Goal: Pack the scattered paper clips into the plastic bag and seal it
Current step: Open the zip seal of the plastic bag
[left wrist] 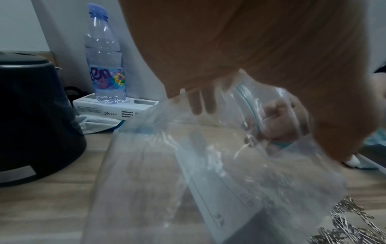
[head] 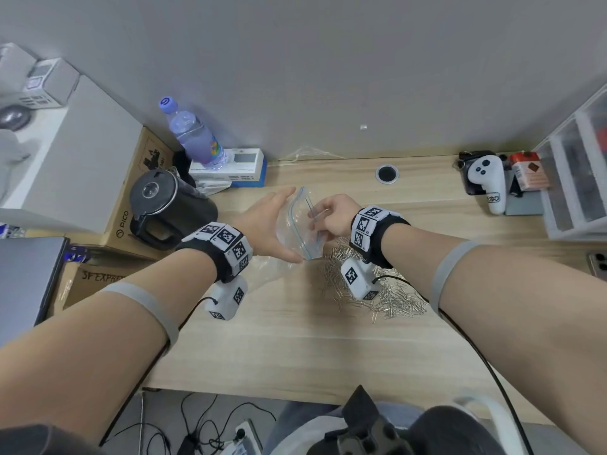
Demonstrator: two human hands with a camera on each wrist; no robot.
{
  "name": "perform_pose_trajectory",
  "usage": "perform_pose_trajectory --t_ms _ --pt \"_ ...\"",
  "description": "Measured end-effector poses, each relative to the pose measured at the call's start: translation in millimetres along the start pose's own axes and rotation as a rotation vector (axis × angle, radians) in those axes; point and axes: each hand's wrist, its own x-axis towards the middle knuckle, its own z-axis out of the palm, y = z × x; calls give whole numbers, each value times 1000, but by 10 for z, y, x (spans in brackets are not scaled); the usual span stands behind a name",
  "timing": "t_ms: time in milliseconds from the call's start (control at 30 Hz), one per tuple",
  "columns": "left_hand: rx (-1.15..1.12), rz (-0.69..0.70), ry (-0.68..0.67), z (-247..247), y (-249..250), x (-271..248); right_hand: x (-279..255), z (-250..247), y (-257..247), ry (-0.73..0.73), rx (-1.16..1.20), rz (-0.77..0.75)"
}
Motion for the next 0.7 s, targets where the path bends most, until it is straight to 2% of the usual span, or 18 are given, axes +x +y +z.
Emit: perform_pose_trajectory --t_ms 100,233,433,700 --pt "3 19 24 29 -27 24 -7 -52 59 65 -29 55" --pt "60 14 -2 40 -66 19 -48 -84 88 26 -110 72" --pt "184 -1 -80 34 -51 23 -55 -49 102 42 -315 71" --pt "263 -10 -99 48 -72 60 -64 -139 159 98 -208 72"
